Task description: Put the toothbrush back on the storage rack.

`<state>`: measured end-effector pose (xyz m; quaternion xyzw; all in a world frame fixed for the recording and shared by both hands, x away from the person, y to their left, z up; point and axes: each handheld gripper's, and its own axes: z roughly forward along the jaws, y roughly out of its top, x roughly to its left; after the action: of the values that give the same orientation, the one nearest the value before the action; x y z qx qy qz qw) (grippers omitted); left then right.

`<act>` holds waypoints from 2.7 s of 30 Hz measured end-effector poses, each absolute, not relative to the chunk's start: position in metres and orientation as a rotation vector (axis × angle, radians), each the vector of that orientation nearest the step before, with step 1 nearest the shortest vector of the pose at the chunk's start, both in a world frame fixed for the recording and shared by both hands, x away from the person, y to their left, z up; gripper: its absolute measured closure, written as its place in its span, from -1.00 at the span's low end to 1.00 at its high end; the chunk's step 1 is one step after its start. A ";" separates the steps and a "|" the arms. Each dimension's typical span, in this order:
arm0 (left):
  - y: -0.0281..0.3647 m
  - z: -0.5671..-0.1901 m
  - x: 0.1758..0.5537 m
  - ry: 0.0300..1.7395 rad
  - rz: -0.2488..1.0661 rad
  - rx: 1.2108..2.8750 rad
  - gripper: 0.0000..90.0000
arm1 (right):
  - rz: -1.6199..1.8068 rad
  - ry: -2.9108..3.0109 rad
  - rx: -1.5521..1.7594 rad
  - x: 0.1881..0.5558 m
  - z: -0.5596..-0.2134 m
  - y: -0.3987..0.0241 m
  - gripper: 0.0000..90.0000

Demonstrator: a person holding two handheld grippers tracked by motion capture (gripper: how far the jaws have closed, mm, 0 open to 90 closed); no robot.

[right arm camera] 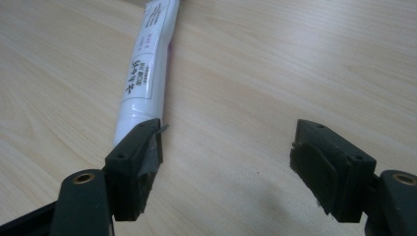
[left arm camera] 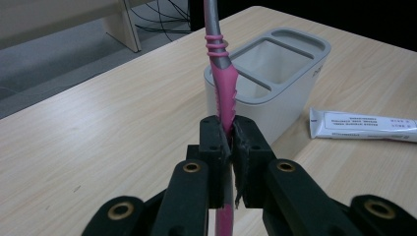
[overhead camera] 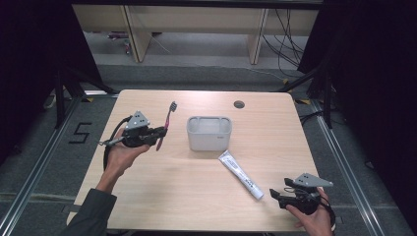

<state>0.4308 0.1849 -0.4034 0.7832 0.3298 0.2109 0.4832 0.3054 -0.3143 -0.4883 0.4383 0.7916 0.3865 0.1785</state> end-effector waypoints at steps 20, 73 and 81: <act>0.164 -0.391 0.452 0.829 0.534 1.812 0.85 | 1.106 2.227 1.272 0.305 -0.489 -0.314 -0.37; 0.101 -0.374 0.497 0.877 0.527 1.727 0.85 | 1.121 2.244 1.282 0.306 -0.491 -0.315 -0.37; 0.095 -0.383 0.501 0.879 0.516 1.729 0.85 | 1.121 2.242 1.297 0.305 -0.491 -0.315 -0.37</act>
<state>0.5009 0.0953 -0.3827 0.7266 0.3694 0.2169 0.5372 0.3053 -0.3147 -0.4905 0.4537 0.7843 0.3922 0.1587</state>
